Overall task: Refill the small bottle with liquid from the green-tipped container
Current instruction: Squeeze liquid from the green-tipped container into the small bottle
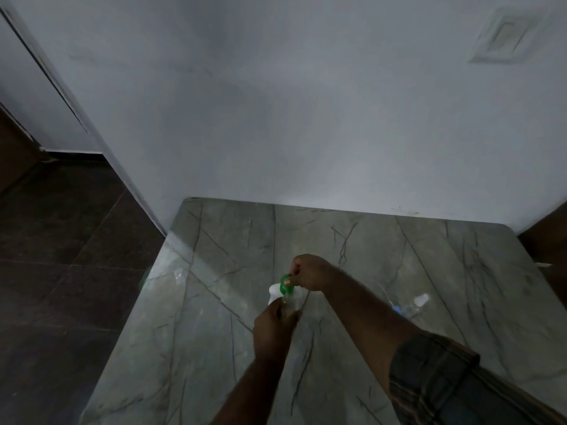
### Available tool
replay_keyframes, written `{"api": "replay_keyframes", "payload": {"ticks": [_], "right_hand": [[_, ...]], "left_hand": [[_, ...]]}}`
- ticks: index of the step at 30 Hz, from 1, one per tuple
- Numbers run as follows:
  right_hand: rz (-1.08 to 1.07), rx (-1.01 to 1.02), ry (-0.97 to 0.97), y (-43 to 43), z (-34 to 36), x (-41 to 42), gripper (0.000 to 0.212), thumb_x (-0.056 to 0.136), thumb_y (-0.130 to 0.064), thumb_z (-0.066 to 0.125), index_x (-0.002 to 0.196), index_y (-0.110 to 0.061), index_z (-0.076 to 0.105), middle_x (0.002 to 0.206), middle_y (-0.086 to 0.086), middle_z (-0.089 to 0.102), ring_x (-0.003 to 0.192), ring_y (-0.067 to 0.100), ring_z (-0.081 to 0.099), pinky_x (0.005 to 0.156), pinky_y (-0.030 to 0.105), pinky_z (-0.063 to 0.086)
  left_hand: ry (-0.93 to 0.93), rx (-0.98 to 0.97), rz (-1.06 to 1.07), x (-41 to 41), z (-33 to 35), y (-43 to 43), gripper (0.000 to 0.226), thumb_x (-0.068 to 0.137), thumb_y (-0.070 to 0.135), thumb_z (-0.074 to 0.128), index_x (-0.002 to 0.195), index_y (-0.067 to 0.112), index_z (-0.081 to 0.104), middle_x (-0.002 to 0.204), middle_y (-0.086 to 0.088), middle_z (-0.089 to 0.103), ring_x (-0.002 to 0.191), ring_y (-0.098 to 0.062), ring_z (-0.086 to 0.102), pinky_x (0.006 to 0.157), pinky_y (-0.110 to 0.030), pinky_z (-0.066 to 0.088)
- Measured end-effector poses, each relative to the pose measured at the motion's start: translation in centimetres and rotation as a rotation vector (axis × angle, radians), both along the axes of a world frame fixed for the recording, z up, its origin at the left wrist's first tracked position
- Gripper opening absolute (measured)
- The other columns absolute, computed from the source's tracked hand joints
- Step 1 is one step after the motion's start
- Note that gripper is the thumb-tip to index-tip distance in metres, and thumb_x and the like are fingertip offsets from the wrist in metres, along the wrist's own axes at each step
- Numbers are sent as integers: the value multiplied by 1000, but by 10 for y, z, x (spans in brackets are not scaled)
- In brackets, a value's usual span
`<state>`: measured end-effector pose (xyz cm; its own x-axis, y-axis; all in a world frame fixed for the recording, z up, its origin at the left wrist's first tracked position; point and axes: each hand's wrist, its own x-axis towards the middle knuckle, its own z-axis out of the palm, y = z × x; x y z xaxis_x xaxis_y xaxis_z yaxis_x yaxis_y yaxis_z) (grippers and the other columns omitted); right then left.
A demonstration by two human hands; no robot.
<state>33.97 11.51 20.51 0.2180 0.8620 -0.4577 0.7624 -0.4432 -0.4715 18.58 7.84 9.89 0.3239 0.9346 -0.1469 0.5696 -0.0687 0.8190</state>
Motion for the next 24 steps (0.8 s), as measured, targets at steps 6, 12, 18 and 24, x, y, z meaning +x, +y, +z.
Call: {"api": "replay_keyframes", "payload": {"ticks": [6, 12, 18, 24], "right_hand": [[11, 28, -8, -4, -6, -3, 36, 86, -30, 69, 108, -1, 68, 113, 15, 66, 103, 27, 62, 81, 33, 46], [-37, 37, 31, -5, -9, -3, 34, 84, -31, 71, 104, -4, 68, 109, 13, 68, 86, 17, 56, 74, 28, 41], [-23, 28, 42, -2, 0, 2, 33, 84, -32, 72, 105, -6, 70, 109, 10, 69, 82, 11, 54, 57, 19, 36], [-15, 35, 23, -3, -7, 0, 34, 83, -33, 72, 104, -6, 69, 109, 10, 68, 83, 12, 52, 65, 23, 38]], "left_hand": [[-9, -29, 13, 0, -5, -2, 27, 85, 43, 71, 104, 23, 67, 85, 6, 71, 76, -6, 66, 73, -32, 59], [-30, -36, 23, 1, -8, -4, 22, 84, 45, 71, 98, 28, 66, 81, 9, 69, 72, -3, 65, 68, -24, 57], [-20, -21, 23, 2, -2, 0, 31, 84, 42, 72, 111, 26, 67, 92, 10, 72, 82, -1, 66, 77, -29, 59], [-1, -34, 22, 1, -6, 1, 32, 85, 41, 71, 108, 19, 68, 89, 2, 72, 79, -11, 67, 75, -33, 59]]}}
